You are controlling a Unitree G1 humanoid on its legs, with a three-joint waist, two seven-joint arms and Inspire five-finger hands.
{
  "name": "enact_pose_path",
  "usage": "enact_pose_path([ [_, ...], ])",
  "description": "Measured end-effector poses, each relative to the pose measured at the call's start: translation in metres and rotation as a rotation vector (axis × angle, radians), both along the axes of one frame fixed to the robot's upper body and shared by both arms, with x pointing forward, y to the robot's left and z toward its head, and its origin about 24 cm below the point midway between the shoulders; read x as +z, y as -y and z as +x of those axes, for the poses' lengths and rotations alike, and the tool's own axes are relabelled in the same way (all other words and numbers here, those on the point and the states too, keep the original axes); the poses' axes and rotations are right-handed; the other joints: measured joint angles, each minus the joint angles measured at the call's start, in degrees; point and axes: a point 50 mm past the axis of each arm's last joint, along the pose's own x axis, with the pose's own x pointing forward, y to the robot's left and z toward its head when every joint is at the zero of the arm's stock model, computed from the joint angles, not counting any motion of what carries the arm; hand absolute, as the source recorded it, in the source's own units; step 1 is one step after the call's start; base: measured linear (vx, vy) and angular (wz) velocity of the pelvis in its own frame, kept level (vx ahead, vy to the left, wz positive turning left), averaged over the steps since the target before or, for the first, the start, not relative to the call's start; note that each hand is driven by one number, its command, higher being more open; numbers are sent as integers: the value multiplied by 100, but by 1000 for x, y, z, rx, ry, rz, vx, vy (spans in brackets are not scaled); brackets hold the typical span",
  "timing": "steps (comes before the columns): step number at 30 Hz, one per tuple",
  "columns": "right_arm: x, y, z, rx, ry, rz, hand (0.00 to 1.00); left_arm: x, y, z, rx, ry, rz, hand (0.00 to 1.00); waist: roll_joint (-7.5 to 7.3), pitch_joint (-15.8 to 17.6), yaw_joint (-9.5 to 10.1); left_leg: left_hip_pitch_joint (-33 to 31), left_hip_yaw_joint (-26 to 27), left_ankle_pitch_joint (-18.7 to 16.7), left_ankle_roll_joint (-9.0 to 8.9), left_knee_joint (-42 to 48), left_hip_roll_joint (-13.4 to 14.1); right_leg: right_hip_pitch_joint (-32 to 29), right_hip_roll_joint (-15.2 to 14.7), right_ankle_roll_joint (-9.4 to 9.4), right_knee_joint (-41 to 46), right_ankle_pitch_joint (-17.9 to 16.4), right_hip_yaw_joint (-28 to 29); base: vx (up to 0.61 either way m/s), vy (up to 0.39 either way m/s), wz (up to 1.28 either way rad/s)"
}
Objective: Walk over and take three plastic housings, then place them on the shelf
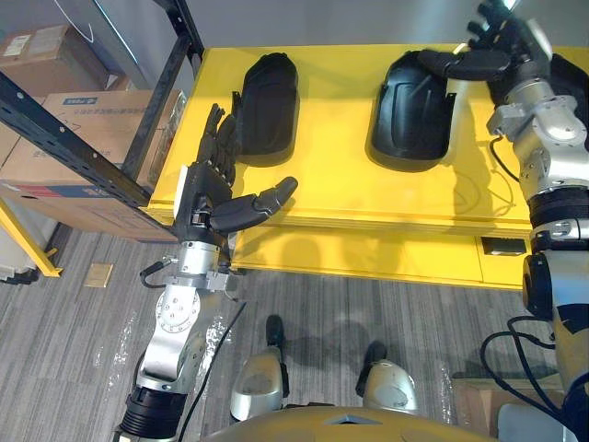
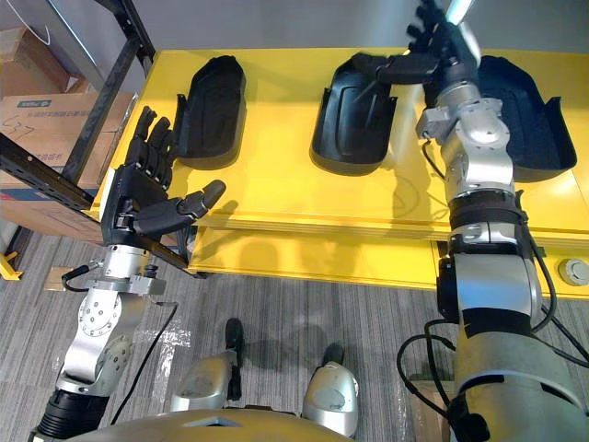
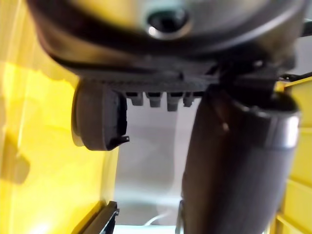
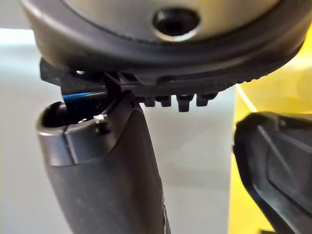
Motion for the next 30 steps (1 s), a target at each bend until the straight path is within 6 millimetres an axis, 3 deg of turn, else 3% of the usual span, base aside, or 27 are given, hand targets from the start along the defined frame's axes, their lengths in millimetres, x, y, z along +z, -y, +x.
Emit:
enact_pose_path([
  [4,20,5,-19,-62,147,9,100,-1,1,0,-4,-2,0,100,2,-1,-8,31,22,8,-7,16,-14,8,-12,6,-9,7,19,0,0,-2],
  [6,16,5,-26,-73,154,-30,100,-2,1,-1,-3,-8,0,100,3,-2,-27,102,61,3,-13,14,-18,53,-15,9,-23,8,54,3,-3,-10],
  [14,-65,25,-17,-180,-285,-55,100,2,6,-7,-32,10,-7,100,96,-61,-194,207,166,-45,-64,-5,-15,142,-6,72,-115,61,120,-37,-7,-7],
  [17,-80,30,-12,-209,-373,-43,100,-1,12,-7,-58,-9,-6,100,129,-81,-167,179,109,-9,-19,-3,-6,144,-1,62,-98,69,66,-19,-30,7],
  [20,-71,29,-7,-213,-366,-34,100,-7,13,-5,-60,-32,-4,100,135,-84,-158,141,30,7,-12,2,-14,155,-13,61,-76,68,-4,-1,-23,15],
  [25,-30,20,4,-189,-278,-8,100,-8,12,-5,-53,-39,-5,100,200,-51,-104,46,-148,56,-10,17,-44,84,-101,24,164,-66,-143,2,-27,18],
  [30,-20,21,6,-178,-268,6,100,-7,11,-4,-51,-35,-10,100,275,-14,18,2,-291,82,-15,14,-146,-56,-282,32,631,-334,-238,-7,-32,18],
])
